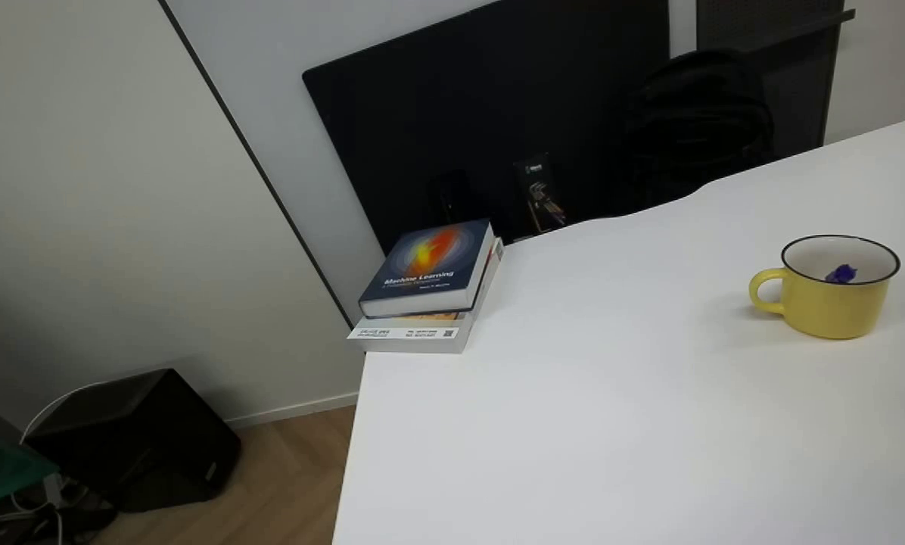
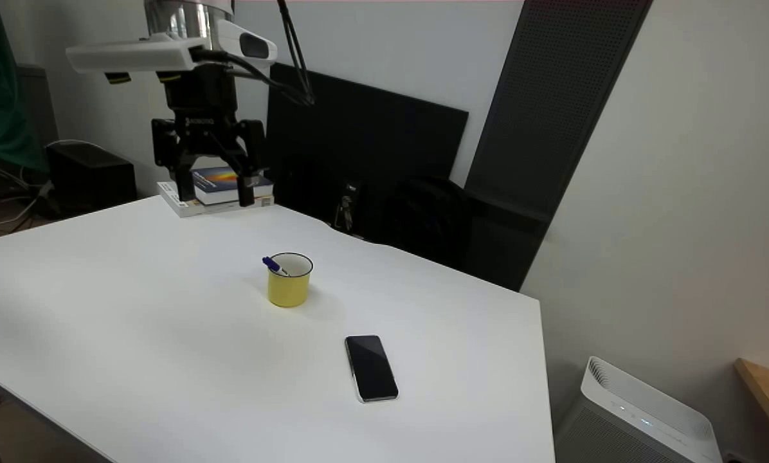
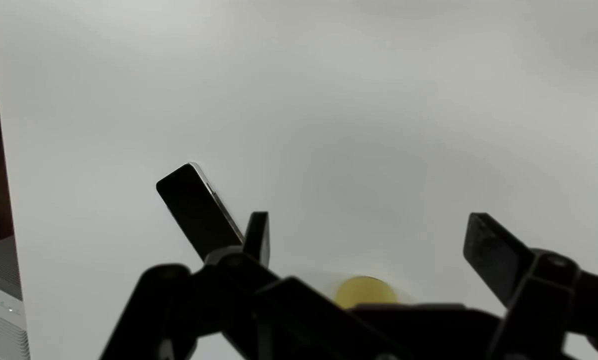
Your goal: Take the marker out of the cup and put it on the table
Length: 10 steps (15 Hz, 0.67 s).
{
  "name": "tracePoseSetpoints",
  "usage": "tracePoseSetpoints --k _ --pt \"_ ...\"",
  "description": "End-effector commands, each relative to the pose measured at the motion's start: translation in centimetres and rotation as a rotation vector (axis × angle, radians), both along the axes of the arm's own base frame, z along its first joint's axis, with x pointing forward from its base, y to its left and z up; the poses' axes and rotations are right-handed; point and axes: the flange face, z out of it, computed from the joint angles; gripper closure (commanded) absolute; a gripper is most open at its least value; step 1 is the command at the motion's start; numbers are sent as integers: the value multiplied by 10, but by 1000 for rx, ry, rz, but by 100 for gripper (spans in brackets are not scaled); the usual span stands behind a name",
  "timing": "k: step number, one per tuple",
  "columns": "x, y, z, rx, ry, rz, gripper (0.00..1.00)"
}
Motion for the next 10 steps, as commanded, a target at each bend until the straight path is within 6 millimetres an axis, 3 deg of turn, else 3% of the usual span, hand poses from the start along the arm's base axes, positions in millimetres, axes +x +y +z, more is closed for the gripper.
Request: tracePoseSetpoints --k 1,6,10 --pt "33 -25 0 -25 -27 2 0" --pt "98 -66 -6 -84 -77 40 0" --pt "154 -82 -8 -90 -119 51 0"
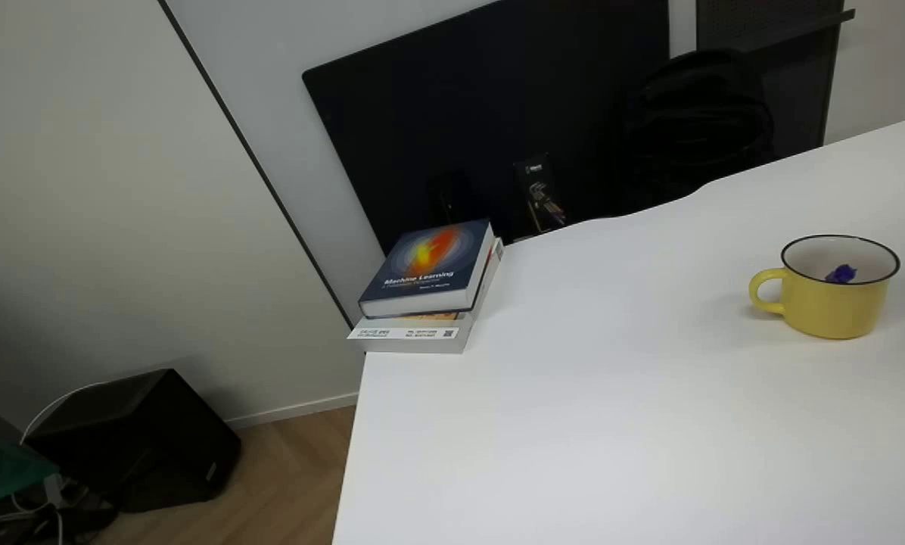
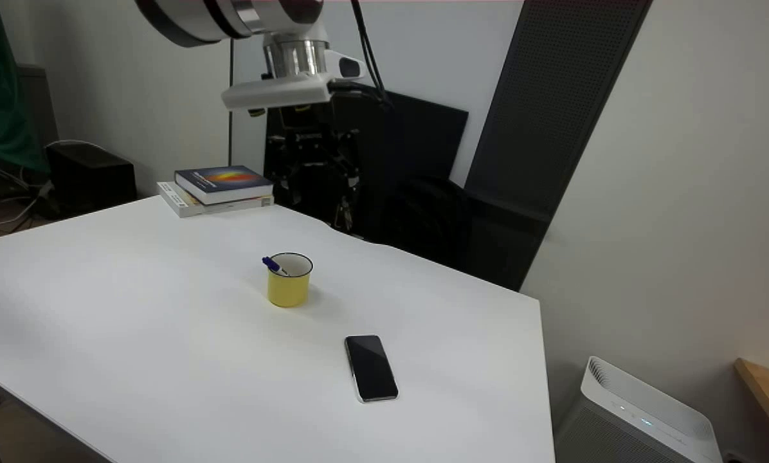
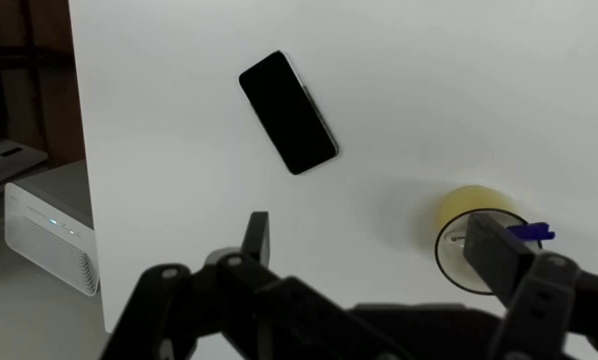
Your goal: Take the marker out of the cup and put it on the table
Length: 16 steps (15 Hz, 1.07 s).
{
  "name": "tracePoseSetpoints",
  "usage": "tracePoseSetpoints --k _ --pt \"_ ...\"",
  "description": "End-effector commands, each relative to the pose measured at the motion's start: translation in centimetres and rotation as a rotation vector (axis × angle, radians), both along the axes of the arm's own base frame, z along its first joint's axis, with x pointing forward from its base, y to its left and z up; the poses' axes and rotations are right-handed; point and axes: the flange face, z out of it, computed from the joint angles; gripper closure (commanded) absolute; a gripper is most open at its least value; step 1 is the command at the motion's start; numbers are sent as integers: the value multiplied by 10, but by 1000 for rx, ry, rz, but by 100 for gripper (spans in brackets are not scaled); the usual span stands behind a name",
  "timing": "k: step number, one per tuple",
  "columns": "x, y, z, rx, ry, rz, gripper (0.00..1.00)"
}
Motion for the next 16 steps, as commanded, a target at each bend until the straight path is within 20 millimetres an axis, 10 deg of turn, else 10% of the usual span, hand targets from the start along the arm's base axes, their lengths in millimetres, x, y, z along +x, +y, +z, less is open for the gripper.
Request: tracePoseSetpoints --k 1,8,16 --pt "58 -9 -1 -7 -26 19 0" --pt "121 30 -25 -37 -50 108 0" --pt "118 98 -66 -47 -53 226 0"
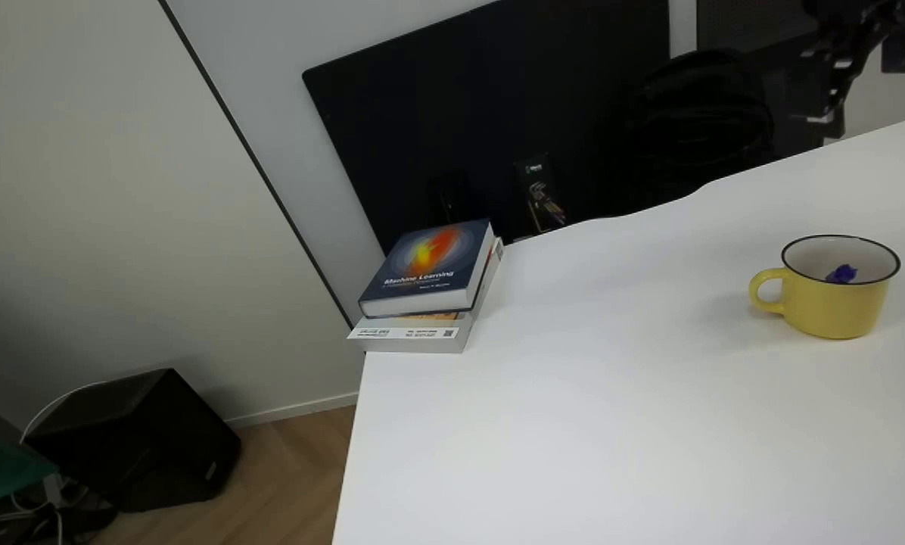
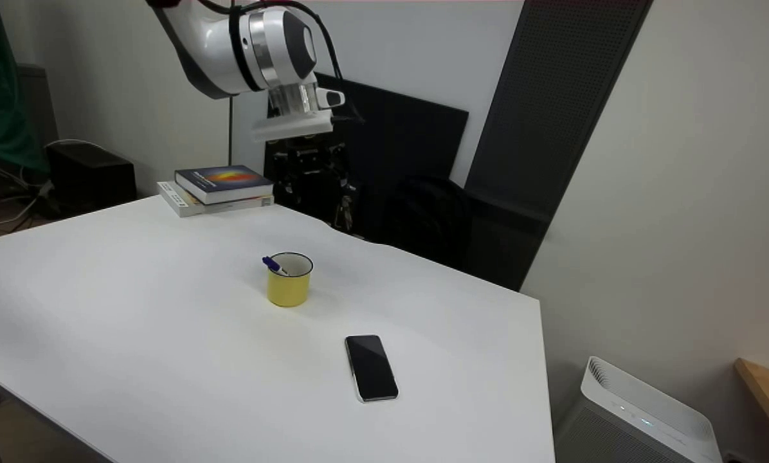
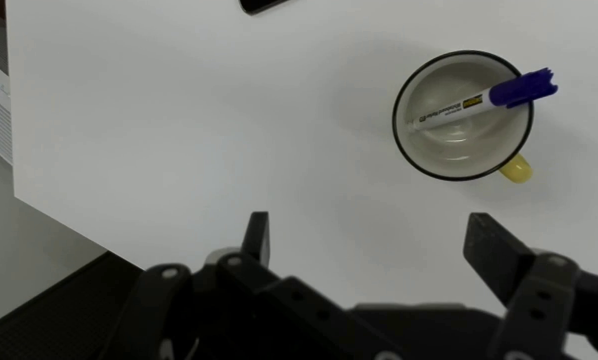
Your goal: Take the marker out of the cup and put it on the table
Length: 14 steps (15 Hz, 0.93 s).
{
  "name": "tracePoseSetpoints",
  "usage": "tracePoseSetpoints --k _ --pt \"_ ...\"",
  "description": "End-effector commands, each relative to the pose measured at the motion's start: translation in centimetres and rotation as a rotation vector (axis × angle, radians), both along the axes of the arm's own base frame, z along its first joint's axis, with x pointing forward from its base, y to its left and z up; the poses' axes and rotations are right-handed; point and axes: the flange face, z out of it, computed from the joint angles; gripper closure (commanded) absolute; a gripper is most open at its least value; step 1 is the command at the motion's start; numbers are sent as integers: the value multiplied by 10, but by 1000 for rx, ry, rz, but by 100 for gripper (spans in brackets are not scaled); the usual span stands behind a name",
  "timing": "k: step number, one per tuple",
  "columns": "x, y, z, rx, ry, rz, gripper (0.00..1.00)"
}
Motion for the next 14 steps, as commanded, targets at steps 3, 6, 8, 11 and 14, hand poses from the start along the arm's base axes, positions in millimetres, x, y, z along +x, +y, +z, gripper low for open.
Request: tracePoseSetpoints --k 3,6,8,11,14 --pt "-9 25 -16 11 -15 32 0" --pt "-19 31 -29 9 -23 64 0" --pt "-25 34 -39 17 -27 100 0" --pt "-34 37 -53 25 -25 129 0" --pt "-42 38 -62 32 -17 135 0"
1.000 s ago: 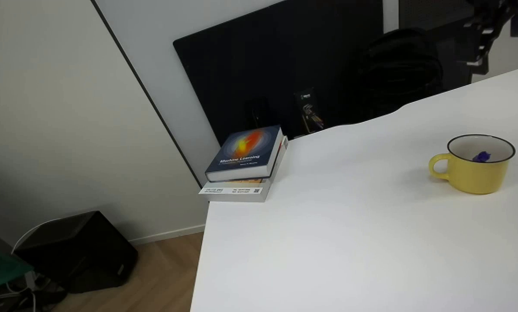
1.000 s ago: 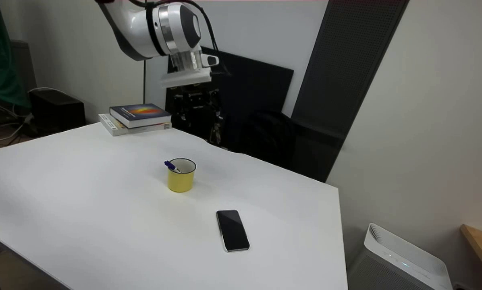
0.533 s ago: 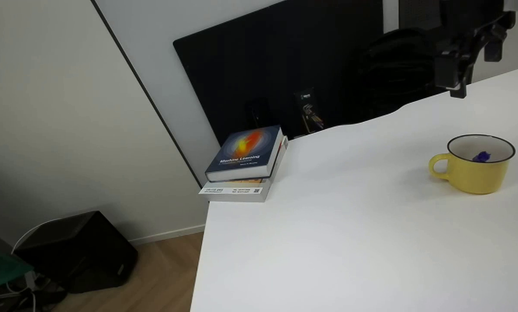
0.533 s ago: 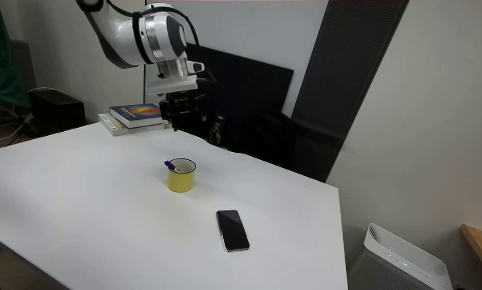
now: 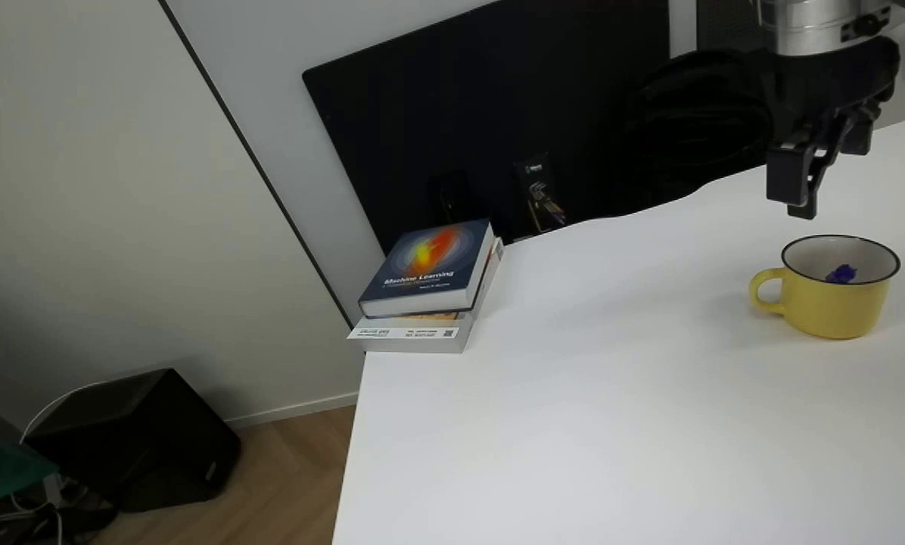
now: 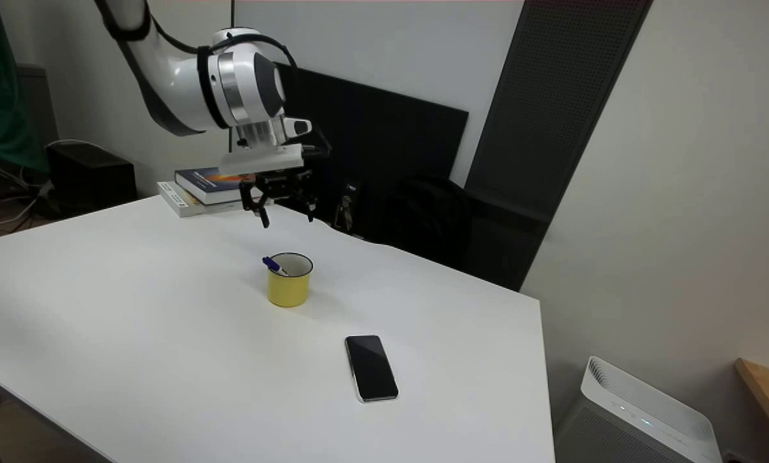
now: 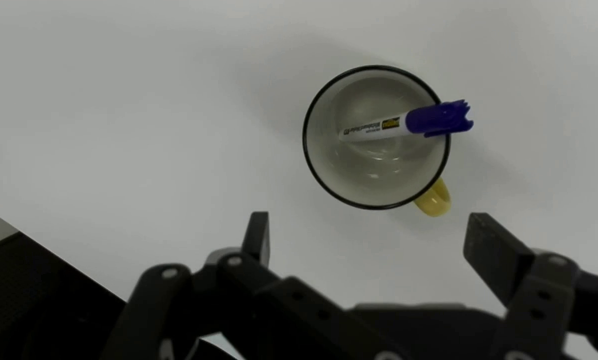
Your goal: Take the marker out of the cup and put it on the table
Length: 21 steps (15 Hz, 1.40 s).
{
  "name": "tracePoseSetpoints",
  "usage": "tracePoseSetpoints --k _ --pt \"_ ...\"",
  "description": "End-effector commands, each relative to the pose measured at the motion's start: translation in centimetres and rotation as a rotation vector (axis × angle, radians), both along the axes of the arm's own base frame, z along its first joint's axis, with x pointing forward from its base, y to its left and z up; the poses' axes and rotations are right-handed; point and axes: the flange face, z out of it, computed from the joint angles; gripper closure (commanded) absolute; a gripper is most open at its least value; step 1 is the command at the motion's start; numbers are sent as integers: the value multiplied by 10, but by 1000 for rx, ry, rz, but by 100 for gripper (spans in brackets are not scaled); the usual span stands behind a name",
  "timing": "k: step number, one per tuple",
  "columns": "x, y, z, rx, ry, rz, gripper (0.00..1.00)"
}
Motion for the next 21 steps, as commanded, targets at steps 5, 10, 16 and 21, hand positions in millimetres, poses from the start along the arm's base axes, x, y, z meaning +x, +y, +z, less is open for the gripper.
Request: tracePoseSetpoints --k 5,10,16,21 --pt "-20 -1 -19 18 6 -1 0" --pt "-28 -6 -28 32 25 -18 0" --pt "-28 -13 -34 17 43 -15 0" --pt "-28 -14 -35 16 45 -11 0"
